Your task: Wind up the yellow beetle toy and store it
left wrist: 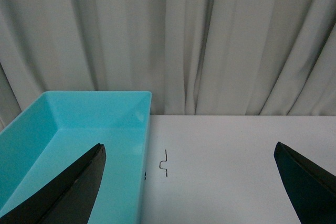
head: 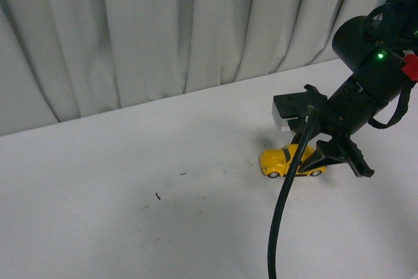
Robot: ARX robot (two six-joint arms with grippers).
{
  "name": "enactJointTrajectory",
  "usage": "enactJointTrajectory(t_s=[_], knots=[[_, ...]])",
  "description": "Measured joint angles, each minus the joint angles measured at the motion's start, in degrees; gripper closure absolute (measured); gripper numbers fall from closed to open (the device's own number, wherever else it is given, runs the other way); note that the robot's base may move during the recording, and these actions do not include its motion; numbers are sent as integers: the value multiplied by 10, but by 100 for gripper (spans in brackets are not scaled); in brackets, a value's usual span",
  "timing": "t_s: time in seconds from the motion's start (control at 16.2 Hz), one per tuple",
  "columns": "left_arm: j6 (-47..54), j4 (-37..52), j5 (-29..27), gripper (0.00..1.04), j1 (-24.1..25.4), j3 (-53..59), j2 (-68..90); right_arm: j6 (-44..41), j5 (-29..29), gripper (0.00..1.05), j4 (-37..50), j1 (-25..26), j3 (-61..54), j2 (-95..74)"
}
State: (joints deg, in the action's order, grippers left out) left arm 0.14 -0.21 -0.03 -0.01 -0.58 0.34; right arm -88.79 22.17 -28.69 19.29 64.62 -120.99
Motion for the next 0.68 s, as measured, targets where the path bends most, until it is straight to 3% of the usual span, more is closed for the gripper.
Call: enactJointTrajectory(t_s=[0.19,0.49,0.68], knots=[[0,0,0,7,0,0,0,-33,-2,63,-3,-1,0,0],[0,0,0,7,0,0,0,-62,-19,8,-27,-2,-10,-4],[0,0,0,7,0,0,0,-70,-20,7,-28,-2,-10,-4]])
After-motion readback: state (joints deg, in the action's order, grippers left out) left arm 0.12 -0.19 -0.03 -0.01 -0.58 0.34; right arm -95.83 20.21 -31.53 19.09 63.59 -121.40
